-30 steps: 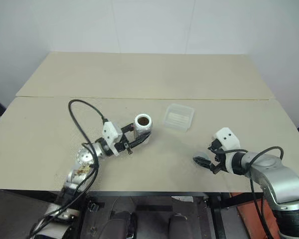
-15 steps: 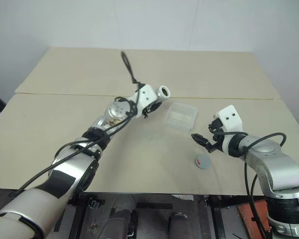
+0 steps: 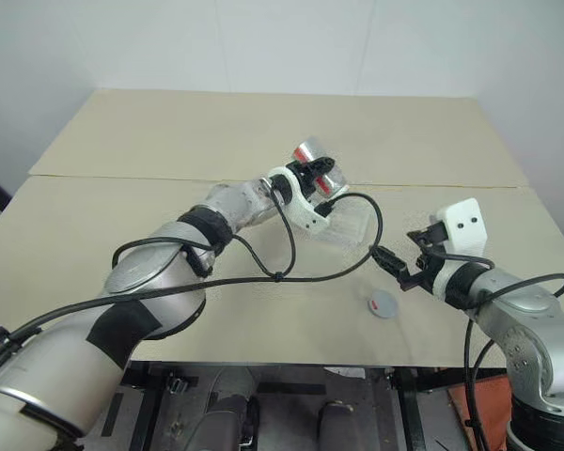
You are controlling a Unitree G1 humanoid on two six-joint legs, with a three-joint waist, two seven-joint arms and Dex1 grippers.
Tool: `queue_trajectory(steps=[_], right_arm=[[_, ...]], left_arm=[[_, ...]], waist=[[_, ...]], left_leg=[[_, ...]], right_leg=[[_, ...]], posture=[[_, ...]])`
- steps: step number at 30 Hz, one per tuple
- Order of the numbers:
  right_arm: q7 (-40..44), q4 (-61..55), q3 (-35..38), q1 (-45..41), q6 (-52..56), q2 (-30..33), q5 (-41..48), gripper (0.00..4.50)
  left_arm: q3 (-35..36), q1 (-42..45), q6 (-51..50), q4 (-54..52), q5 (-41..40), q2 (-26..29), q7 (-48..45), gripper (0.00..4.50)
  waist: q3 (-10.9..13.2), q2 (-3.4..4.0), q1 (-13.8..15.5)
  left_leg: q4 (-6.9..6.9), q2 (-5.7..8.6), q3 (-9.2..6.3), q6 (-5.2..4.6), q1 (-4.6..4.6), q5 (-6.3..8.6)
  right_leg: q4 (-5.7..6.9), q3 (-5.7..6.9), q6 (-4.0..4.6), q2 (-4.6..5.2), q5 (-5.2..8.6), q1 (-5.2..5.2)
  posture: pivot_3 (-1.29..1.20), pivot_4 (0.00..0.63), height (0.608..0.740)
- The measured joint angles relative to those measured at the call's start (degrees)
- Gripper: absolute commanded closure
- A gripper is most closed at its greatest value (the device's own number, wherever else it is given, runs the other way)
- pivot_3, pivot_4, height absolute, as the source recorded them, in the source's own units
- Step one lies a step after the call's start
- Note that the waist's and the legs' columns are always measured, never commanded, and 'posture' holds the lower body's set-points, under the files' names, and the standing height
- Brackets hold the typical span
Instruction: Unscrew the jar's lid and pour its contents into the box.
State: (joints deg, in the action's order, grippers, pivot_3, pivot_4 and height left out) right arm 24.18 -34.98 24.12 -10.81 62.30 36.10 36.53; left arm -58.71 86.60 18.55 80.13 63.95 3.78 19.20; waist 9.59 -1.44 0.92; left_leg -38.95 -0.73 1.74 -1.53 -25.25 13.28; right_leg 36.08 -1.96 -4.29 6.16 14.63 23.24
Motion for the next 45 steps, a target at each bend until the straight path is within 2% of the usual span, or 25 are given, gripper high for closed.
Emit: queue_trajectory(steps=[7, 13, 16, 20, 27, 32, 37, 45], right_arm=[[-3.4, -1.7, 2.6, 0.3, 1.8, -1.4, 3.1, 0.02], [-4.7, -1.7, 2.3, 0.6, 1.9, -1.4, 3.1, 0.02], [-4.8, -1.6, 1.3, 0.7, 1.9, -0.9, 3.1, 0.02], [-4.8, -1.4, 0.7, 0.7, 1.8, -0.7, 2.9, 0.02], [-4.3, 0.1, -1.9, 0.6, 1.0, -0.3, 1.8, 0.02], [-3.5, 2.2, -4.5, -0.2, -0.3, -0.2, 1.1, 0.02], [-2.9, 4.5, -7.7, -2.0, -1.5, -0.2, 0.1, 0.02], [-1.7, 6.4, -10.5, -3.3, -3.1, -0.2, -1.2, 0.02]], left_arm=[[-5.9, 2.6, 0.1, 0.7, 7.0, -0.9, 2.6, 2.54], [-5.5, 2.6, 0.1, 0.7, 7.6, -1.0, 1.1, 2.54], [-2.6, 2.4, 0.4, 0.8, 5.2, -0.9, -0.9, 2.54], [7.5, 0.2, 1.7, 0.7, -3.9, -0.2, -6.4, 2.54], [34.4, -6.4, 1.8, 0.2, -29.1, 1.5, -21.2, 2.54], [54.4, -11.7, -1.5, -2.0, -49.8, -0.3, -33.5, 2.54], [62.1, -17.2, -2.6, -5.5, -59.5, -2.7, -40.7, 2.54], [63.0, -24.5, -2.4, -9.6, -62.1, -4.4, -43.5, 2.54]], waist=[[0.0, 0.01, -0.1], [0.0, 0.01, -0.1], [0.0, 0.01, -0.1], [0.0, 0.02, -0.2], [0.0, 0.04, -0.3], [0.0, 0.05, -0.3], [0.0, 0.07, -0.4], [0.0, 0.07, -0.4]], left_leg=[[-0.01, 0.0, 0.03, 0.01, 0.0, -0.01], [-0.02, 0.0, 0.04, 0.01, 0.0, -0.01], [-0.03, -0.01, 0.04, 0.01, 0.0, -0.01], [-0.04, -0.02, 0.03, 0.01, 0.0, -0.01], [-0.2, -0.01, 0.01, 0.01, 0.01, -0.01], [-0.38, -0.01, -0.01, -0.01, 0.01, -0.02], [-0.48, 0.0, -0.02, -0.01, 0.02, -0.02], [-0.74, 0.0, -0.06, -0.02, 0.03, -0.02]], right_leg=[[0.02, -0.02, 0.0, 0.0, 0.0, 0.03], [0.08, -0.03, 0.0, 0.01, 0.0, 0.03], [0.12, -0.03, 0.0, 0.01, 0.0, 0.03], [0.14, -0.03, 0.0, 0.02, 0.0, 0.03], [0.57, -0.02, 0.0, 0.02, 0.0, 0.05], [0.69, -0.01, 0.0, 0.02, 0.0, -0.01], [0.8, -0.02, 0.0, 0.02, 0.0, -0.01], [0.98, -0.02, 0.0, 0.02, 0.0, -0.07]], posture=[[0.0, 0.15, 0.74], [0.0, 0.15, 0.74], [0.0, 0.15, 0.74], [0.0, 0.15, 0.74], [0.0, 0.15, 0.74], [0.0, 0.15, 0.74], [0.0, 0.15, 0.74], [0.0, 0.15, 0.74]])
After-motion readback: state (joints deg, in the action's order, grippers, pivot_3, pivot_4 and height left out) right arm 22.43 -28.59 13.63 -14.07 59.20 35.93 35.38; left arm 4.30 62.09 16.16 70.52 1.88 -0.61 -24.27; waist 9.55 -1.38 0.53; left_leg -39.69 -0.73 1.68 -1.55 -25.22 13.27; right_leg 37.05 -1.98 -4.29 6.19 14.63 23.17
